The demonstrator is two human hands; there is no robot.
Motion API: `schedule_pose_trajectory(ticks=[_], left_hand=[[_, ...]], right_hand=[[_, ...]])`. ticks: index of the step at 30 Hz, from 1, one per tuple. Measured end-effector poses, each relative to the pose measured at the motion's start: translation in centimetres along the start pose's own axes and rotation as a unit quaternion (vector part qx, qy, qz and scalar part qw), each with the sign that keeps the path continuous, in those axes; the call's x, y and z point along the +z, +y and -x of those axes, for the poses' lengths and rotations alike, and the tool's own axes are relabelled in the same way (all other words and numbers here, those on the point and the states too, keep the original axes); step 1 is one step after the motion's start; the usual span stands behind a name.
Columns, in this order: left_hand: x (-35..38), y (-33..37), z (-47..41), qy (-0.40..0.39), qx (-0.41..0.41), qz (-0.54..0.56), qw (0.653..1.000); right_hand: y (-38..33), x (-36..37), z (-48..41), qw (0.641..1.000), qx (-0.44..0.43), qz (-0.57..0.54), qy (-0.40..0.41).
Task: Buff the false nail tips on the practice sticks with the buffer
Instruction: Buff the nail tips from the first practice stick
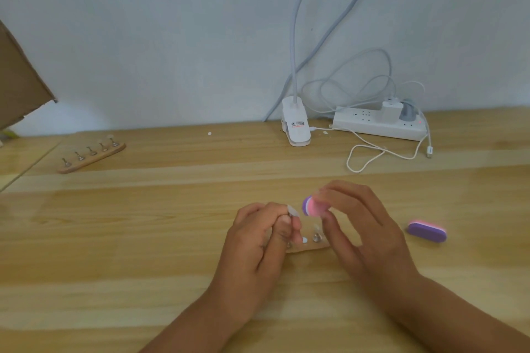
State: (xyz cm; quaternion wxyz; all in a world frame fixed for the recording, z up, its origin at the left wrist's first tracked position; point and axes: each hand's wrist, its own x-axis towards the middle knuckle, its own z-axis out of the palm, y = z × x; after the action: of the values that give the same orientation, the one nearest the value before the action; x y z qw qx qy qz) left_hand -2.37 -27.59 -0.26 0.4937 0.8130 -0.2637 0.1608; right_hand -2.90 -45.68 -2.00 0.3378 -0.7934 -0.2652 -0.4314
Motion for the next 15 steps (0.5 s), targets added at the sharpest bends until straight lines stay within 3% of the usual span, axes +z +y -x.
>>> schedule_pose_trajectory(ticks=[4,8,12,15], left_hand=[[0.17,0.04,-0.01,-0.001,0.021,-0.006,1.0],[0.06,0.14,-0.06,-0.007,0.007,0.008,1.0],[0.12,-0.02,-0.2,-0.015,0.0,0.01,1.0],[0.1,0.06,-0.16,-0.016,-0.014,0.023,1.0]], right_hand=[[-0.35,0.2,0.46,0.999,-0.04,-0.01,-0.034],[0.03,-0.03,0.01,1.0,-0.007,-0.004,-0.002],[-0.41,0.2,0.43,0.998,-0.04,-0.016,-0.037],[0.0,0.12,0.03,1.0,-0.006,-0.001,-0.014]])
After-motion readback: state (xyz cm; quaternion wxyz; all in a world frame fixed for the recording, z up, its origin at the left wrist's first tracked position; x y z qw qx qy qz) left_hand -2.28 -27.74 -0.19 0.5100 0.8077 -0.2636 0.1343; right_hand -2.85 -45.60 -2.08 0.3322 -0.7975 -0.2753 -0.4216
